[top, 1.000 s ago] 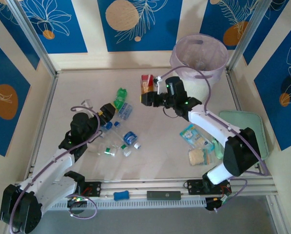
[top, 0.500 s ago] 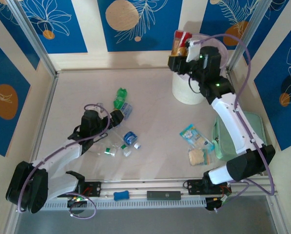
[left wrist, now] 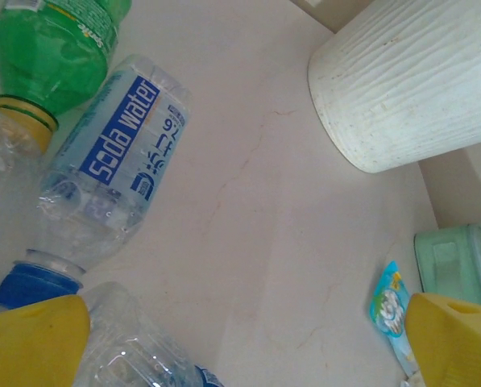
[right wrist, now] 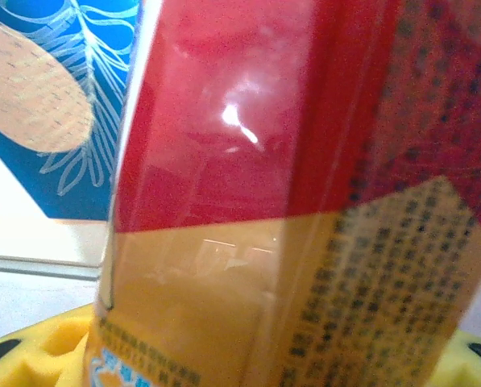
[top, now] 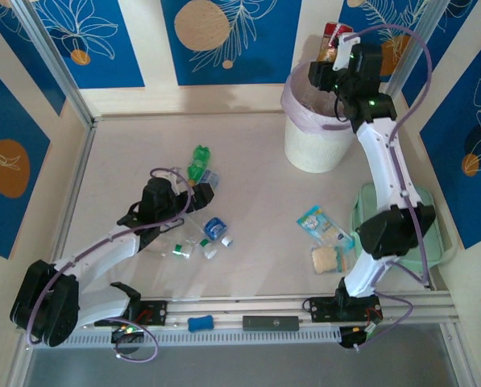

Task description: Put the plastic bottles in the bin

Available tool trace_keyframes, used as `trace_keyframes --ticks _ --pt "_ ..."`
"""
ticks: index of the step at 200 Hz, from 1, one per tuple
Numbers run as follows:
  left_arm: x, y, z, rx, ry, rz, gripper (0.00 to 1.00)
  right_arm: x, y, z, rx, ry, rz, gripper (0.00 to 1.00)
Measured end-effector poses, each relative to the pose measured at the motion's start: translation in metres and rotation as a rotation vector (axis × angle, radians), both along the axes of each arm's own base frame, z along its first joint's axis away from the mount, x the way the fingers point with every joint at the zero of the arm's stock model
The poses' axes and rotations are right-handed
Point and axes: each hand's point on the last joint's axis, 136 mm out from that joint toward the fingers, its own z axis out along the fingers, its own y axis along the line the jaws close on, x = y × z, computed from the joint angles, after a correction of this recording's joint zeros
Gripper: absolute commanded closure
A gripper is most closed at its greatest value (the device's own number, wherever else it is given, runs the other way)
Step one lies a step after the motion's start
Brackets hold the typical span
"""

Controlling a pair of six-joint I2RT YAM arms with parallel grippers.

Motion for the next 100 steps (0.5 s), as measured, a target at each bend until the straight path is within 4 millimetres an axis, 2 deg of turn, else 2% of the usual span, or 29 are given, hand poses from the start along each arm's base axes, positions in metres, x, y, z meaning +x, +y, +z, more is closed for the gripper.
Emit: trace_keyframes --ticks 20,50,78,100 --pt "-0.001 0.005 0.008 0.005 -0.021 0.019 0.00 0.024 -0.003 -0.023 -0.029 0.066 -0.023 0.58" --pt "-0.004 0.013 0.017 0.028 -0.056 0.038 0.00 0.051 -0.007 -0.070 -0.067 0.197 -0.057 0.58" --pt "-0.008 0.020 0.017 0.056 -0.066 0.052 0.00 0.054 -0.011 -0.115 -0.097 0.327 -0.080 0.57" --pt "-0.008 0.023 0.016 0.073 -0.066 0.061 0.00 0.051 -0.014 -0.130 -0.104 0.378 -0.092 0.50"
